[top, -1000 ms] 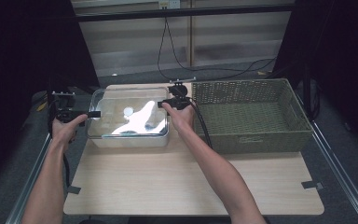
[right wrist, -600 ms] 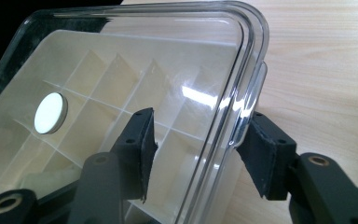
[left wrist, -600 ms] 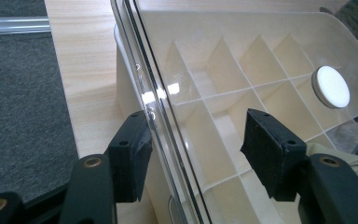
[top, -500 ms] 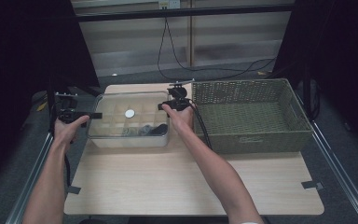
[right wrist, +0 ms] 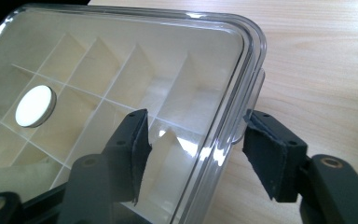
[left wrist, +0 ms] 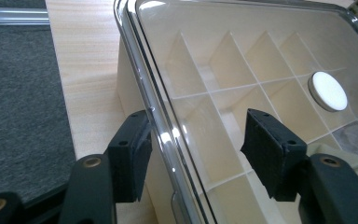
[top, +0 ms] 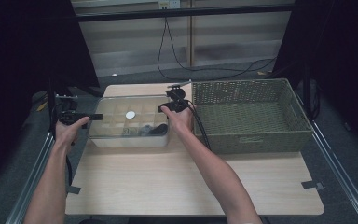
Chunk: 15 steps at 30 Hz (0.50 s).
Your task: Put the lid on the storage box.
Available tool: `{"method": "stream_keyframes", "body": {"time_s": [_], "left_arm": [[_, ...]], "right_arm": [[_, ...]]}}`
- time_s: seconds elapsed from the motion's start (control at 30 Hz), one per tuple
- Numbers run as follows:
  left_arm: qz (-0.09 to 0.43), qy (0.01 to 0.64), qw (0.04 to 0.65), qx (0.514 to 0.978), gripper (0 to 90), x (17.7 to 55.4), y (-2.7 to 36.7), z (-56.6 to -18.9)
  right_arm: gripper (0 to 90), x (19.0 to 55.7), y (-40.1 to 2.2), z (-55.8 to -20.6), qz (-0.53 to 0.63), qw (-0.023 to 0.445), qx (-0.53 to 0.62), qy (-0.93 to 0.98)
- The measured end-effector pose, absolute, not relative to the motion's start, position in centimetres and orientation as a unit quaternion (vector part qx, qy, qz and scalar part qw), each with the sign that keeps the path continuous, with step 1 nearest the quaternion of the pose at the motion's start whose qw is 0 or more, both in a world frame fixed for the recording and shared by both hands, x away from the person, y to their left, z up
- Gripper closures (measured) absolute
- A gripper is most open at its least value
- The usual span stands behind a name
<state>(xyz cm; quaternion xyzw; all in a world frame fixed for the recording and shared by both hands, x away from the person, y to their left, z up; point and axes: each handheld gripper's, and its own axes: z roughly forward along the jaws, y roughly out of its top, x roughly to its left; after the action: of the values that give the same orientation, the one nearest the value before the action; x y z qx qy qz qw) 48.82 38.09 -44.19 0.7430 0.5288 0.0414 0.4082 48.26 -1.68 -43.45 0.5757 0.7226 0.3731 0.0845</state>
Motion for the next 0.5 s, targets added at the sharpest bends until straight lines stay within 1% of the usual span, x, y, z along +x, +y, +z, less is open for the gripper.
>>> {"method": "stream_keyframes", "body": {"time_s": [0.13, 0.17, 0.27, 0.3, 0.33, 0.37, 0.5], "left_arm": [[0.038, 0.526, 0.405, 0.747, 39.7, 48.78, 37.96, -44.21], [0.032, 0.530, 0.408, 0.743, 39.1, 48.68, 37.92, -44.19], [0.037, 0.528, 0.406, 0.745, 33.9, 48.49, 37.79, -44.12], [0.038, 0.526, 0.400, 0.749, 32.6, 48.32, 37.85, -44.05], [0.038, 0.526, 0.400, 0.749, 31.1, 48.32, 37.85, -44.05], [0.043, 0.530, 0.402, 0.745, 31.1, 48.23, 37.97, -44.01], [0.045, 0.525, 0.407, 0.747, 26.9, 47.98, 38.27, -43.56]], "right_arm": [[38.9, 48.14, -1.55, -43.56, 0.371, 0.089, 0.574, 0.725], [37.1, 48.05, -1.56, -43.58, 0.373, 0.090, 0.572, 0.725], [35.0, 47.99, -1.53, -43.50, 0.376, 0.091, 0.570, 0.725], [32.1, 47.89, -1.61, -43.26, 0.383, 0.100, 0.565, 0.724], [32.1, 47.89, -1.61, -43.26, 0.383, 0.100, 0.565, 0.724], [31.4, 47.81, -1.71, -43.05, 0.389, 0.102, 0.564, 0.721], [29.1, 47.61, -1.84, -42.70, 0.400, 0.092, 0.559, 0.720]]}}
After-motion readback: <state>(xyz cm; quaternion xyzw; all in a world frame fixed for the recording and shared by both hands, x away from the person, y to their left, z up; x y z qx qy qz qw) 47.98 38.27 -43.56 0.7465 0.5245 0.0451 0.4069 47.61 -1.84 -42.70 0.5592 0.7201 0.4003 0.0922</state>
